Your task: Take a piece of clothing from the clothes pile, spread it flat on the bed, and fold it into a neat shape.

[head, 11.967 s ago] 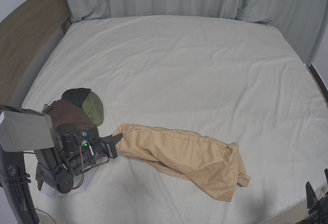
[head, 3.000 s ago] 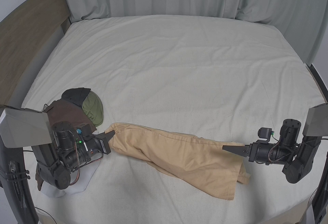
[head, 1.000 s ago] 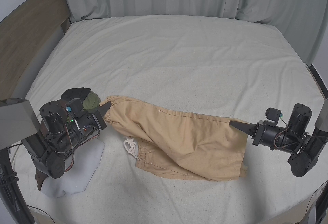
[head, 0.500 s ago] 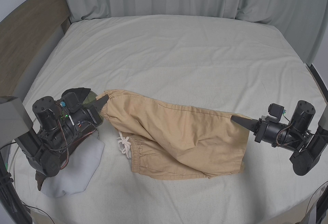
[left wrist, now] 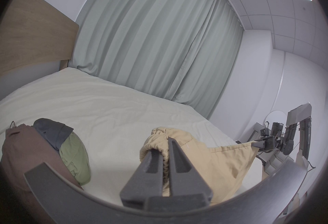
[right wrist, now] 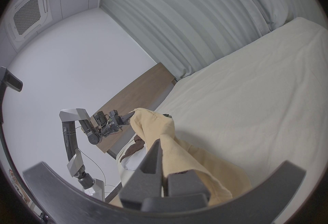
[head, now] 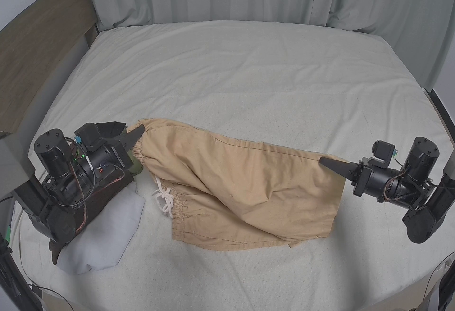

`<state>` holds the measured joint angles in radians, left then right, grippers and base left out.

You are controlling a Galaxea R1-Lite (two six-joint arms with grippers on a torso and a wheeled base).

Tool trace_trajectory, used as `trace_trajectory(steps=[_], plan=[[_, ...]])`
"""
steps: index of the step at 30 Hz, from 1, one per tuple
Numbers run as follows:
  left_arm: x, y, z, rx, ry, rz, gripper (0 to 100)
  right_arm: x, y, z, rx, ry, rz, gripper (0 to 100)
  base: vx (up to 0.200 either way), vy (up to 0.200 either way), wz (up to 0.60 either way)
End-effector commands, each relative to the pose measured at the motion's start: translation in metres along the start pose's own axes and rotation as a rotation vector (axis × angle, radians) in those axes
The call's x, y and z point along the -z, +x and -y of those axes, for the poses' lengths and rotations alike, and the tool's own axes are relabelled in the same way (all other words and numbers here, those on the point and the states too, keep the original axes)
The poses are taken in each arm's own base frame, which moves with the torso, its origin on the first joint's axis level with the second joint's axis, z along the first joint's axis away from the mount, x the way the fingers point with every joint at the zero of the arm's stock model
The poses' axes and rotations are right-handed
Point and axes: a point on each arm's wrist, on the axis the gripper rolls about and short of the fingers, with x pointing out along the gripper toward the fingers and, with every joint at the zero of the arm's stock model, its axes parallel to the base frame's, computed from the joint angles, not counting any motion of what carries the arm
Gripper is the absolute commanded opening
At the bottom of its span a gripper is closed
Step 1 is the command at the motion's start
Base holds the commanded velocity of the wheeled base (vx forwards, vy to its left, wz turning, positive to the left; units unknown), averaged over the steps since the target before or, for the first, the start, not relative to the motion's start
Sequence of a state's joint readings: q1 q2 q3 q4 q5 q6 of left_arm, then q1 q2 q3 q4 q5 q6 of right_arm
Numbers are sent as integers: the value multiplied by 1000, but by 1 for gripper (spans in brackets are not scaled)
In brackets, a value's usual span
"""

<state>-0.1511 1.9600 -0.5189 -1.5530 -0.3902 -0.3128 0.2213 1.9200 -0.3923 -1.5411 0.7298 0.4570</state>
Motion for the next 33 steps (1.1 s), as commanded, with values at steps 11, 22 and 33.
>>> trace_trajectory(steps=[11, 22, 33], plan=[[-8, -4, -2, 1, 11, 21, 0, -3, 0, -2, -6, -11, 9, 0, 0, 0, 0], [-11, -5, -1, 0, 15, 30, 0, -5, 1, -2, -10, -18, 16, 0, 0, 0, 0], [-10, -3, 7, 28, 13, 26, 0, -16, 7, 0, 47, -87, 84, 0, 0, 0, 0]])
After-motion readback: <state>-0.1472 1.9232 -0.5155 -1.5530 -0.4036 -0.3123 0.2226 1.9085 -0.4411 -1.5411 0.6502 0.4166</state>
